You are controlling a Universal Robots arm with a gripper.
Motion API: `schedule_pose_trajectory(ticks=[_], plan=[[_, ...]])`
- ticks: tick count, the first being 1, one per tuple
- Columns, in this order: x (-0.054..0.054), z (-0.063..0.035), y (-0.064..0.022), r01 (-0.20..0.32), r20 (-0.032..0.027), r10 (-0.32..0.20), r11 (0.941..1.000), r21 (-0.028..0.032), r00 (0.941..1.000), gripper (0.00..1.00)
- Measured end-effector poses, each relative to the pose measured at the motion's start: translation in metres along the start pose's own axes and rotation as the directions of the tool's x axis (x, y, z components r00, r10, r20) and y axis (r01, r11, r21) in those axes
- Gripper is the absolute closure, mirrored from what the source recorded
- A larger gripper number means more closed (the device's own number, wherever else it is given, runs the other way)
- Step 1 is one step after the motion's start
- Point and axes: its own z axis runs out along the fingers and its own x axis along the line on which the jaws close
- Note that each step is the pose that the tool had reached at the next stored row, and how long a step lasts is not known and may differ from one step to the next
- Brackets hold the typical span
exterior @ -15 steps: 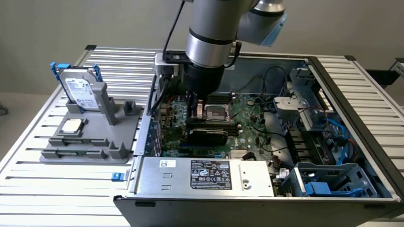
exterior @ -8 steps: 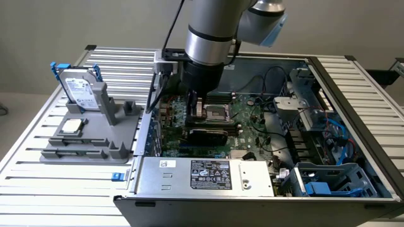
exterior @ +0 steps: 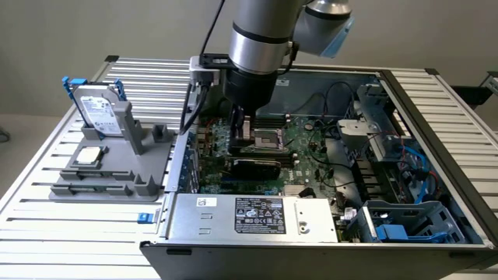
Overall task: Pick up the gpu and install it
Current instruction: 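Insert the gpu into the slot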
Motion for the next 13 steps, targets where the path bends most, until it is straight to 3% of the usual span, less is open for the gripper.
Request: schedule_pose_trajectory(ticks=[5, 13], plan=[[0.000, 0.0002, -0.0005, 0.001, 0.0001, -0.001, 1.0000, 0.0001, 1.0000, 0.89], [-0.002, 0.0067, 0.0173, 0.010, -0.0014, -0.010, 1.0000, 0.0006, 1.0000, 0.89]])
